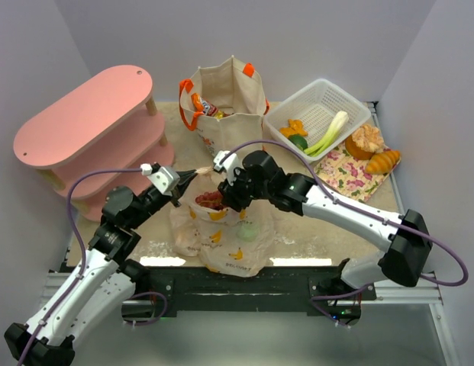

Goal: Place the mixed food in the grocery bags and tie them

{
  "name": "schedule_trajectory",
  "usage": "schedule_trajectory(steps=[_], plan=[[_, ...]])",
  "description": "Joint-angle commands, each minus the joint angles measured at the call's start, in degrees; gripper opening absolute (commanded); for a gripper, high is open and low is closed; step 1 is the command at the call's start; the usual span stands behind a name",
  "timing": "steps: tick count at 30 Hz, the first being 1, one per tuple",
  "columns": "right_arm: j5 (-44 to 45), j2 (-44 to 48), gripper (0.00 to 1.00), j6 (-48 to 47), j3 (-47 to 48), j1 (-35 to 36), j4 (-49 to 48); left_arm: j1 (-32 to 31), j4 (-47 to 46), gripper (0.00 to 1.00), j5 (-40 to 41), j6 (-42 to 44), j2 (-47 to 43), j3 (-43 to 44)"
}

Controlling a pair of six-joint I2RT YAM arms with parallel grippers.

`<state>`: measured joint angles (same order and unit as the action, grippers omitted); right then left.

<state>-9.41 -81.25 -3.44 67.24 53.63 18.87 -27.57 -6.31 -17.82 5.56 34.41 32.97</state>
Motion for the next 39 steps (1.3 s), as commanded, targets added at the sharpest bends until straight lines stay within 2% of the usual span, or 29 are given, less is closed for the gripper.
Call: schedule_trajectory(steps=[1,2,5,8,10,11,12,14,18,19,22,23,25,29,32,34,36,39], plan=[[1.3,0.3,0.51,1.0,3.2,0.2,2.5,-0.4,-2.1,0.00,-0.3,-0.4,-0.4,0.8],[1.3,0.8,0.61,0.9,4.0,0.2,3.0,-0.4,-2.0,0.00,-0.2,-0.5,-0.3,0.9],[1.9,2.1,0.71,0.9,6.7,0.2,4.1,-0.4,-2.0,0.00,0.1,-0.3,-0.6,0.9],[5.6,3.8,0.73,0.5,9.2,0.0,5.5,-0.4,-1.9,0.00,0.3,-0.1,-0.8,0.8],[9.3,5.3,0.71,-0.3,10.1,-1.5,6.4,-0.4,-1.8,0.00,0.4,-0.2,-0.8,0.8],[9.3,5.8,0.67,-0.4,10.0,-2.7,6.5,-0.4,-1.8,0.00,0.5,-0.1,-0.8,0.8],[9.3,7.0,0.66,-0.3,9.7,-4.4,6.4,-0.3,-1.8,0.00,0.7,-0.1,-0.8,0.8],[7.6,8.5,0.63,0.4,8.7,-12.0,5.3,-0.3,-1.8,0.00,0.7,0.0,-0.9,0.8],[2.8,10.8,0.63,3.0,6.9,-26.6,-1.6,-0.4,-2.0,0.00,0.4,-0.2,-0.8,0.8],[2.9,8.2,0.63,4.9,8.0,-30.9,-2.0,-0.4,-2.0,0.00,0.3,-0.2,-0.6,0.9],[4.9,0.5,0.60,7.2,14.3,-36.7,-0.6,-0.4,-1.8,0.00,0.3,-0.2,-0.3,0.9],[5.4,-6.1,0.59,8.0,16.1,-38.0,0.5,-0.3,-1.8,0.00,0.5,-0.1,-0.4,0.9],[4.7,-13.0,0.56,9.8,22.0,-41.2,1.6,-0.4,-1.8,0.00,0.7,0.0,-0.4,0.8],[7.7,-29.9,0.55,9.4,33.6,-42.6,5.7,-0.3,-1.7,0.00,1.0,0.1,0.0,0.8],[7.9,-37.2,0.56,8.4,43.4,-43.0,8.4,-0.4,-1.6,0.00,1.0,0.1,0.5,1.0],[8.8,-44.3,0.62,6.7,51.5,-43.2,10.3,-0.3,-1.6,0.00,0.9,0.0,0.7,1.1],[10.2,-51.1,0.63,5.5,59.4,-43.3,13.5,-0.4,-1.6,0.00,0.9,0.1,0.8,1.0],[12.0,-56.4,0.64,3.9,66.2,-43.7,16.2,-0.4,-1.4,0.00,1.0,0.1,0.8,1.1]])
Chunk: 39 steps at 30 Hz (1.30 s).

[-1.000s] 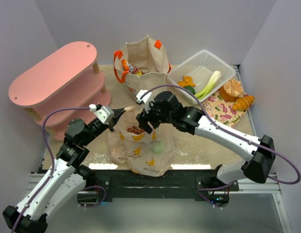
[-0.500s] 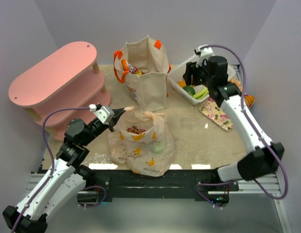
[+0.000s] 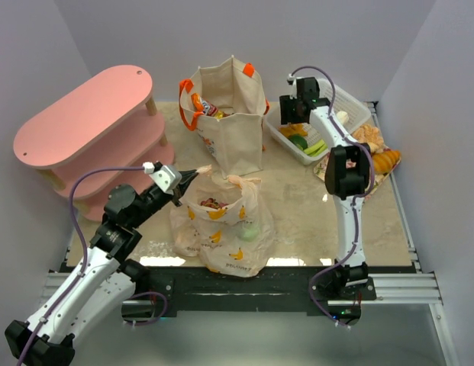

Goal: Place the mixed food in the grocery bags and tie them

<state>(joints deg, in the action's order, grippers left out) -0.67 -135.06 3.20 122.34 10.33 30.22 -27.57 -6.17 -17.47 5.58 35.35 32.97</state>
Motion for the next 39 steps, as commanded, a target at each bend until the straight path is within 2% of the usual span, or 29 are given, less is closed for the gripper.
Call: schedule_trajectory(steps=[1,9,14,15,16,19,20,22,24,31,35,39], plan=[[4.3,-4.5,0.64,-2.8,11.8,-0.6,4.9,-0.4,-1.6,0.00,0.7,0.1,0.0,1.1],[6.8,-8.1,0.59,-2.6,8.7,-1.4,2.6,-0.4,-1.7,0.00,0.2,0.1,0.4,1.2],[3.6,-9.7,0.59,-2.9,7.9,-1.4,2.0,-0.4,-1.6,0.00,0.3,0.1,0.5,1.3],[2.6,-9.9,0.56,-4.8,7.6,-1.4,1.8,-0.4,-1.6,0.00,0.4,0.2,0.6,1.2],[2.4,-10.0,0.47,-5.0,7.4,-1.5,1.7,-0.4,-1.6,0.00,0.4,0.2,0.6,1.2],[0.9,-9.6,0.31,-6.1,7.4,-1.7,2.4,-0.4,-1.5,0.00,0.6,0.3,0.3,1.2],[0.8,-9.3,0.28,-6.3,7.4,-1.8,2.8,-0.4,-1.5,0.00,0.7,0.3,0.2,1.2],[1.2,-7.1,0.10,-6.9,6.7,-2.2,3.0,-0.4,-1.6,0.00,0.8,0.3,0.0,1.1],[1.9,-5.1,0.00,-7.2,6.0,-2.7,3.4,-0.4,-1.6,0.00,0.7,0.2,-0.1,1.1],[3.7,5.9,0.00,-7.1,3.2,-3.1,2.9,-0.4,-1.6,0.00,0.2,0.0,-1.0,1.2],[2.8,5.9,0.00,-6.0,1.9,-3.2,2.9,-0.4,-1.6,0.00,0.2,0.0,-1.3,1.0],[2.2,2.8,0.45,-4.5,2.5,-3.1,3.5,-0.4,-1.7,0.00,0.0,-0.2,-1.7,1.0]])
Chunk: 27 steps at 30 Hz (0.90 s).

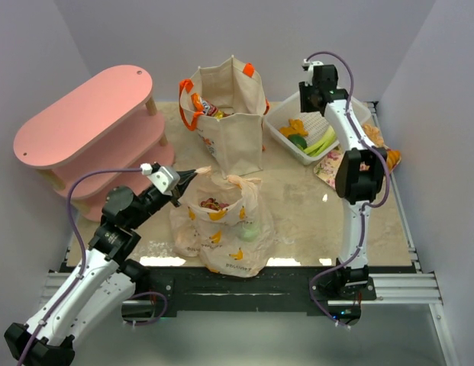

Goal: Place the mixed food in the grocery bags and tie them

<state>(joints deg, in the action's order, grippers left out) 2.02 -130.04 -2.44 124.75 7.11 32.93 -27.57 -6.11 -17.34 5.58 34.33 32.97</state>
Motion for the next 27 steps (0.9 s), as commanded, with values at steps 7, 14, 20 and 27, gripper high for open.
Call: schedule_trajectory(steps=[7,14,20,27], plan=[[-1.4,-6.6,0.64,1.9,0.0,0.0,-2.1,-0.4,-1.8,0.00,-0.5,-0.3,-0.7,1.1],[-1.1,-8.3,0.61,1.9,-1.0,0.0,-4.9,-0.4,-1.8,0.00,-0.2,-0.1,-0.8,1.0],[-1.8,-8.7,0.64,2.0,-1.8,0.1,-6.8,-0.4,-1.9,0.00,-0.4,-0.1,0.0,1.1],[-1.1,-10.6,0.68,1.5,0.3,1.7,-6.3,-0.4,-1.9,0.00,-0.4,0.0,0.7,1.2]])
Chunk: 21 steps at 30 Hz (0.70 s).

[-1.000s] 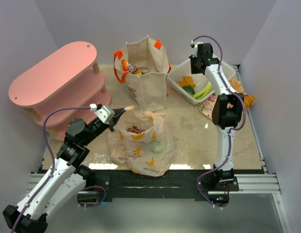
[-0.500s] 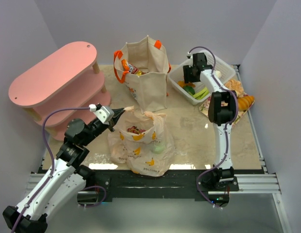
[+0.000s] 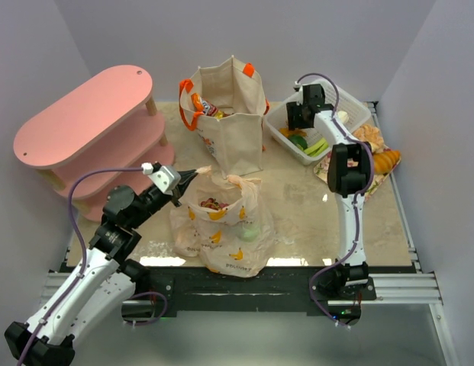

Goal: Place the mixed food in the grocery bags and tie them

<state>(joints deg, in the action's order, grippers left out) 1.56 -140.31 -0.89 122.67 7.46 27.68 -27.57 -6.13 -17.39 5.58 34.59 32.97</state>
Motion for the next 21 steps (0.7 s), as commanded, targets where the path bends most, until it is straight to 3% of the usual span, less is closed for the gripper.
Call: schedule_trajectory(steps=[1,9,15,21], plan=[[-0.9,-0.3,0.68,0.2,2.5,1.2,-1.0,-0.4,-1.9,0.00,-0.3,0.0,0.5,1.2],[-1.4,1.8,0.68,5.8,3.1,1.2,-2.2,-0.3,-1.8,0.00,-0.2,0.0,1.1,1.3],[-0.9,-2.2,0.65,4.3,7.8,1.5,0.7,-0.4,-1.8,0.00,-0.2,0.1,1.1,1.3],[2.6,-4.2,0.57,1.2,6.4,1.9,1.8,-0.4,-1.9,0.00,-0.5,0.0,1.2,1.4]])
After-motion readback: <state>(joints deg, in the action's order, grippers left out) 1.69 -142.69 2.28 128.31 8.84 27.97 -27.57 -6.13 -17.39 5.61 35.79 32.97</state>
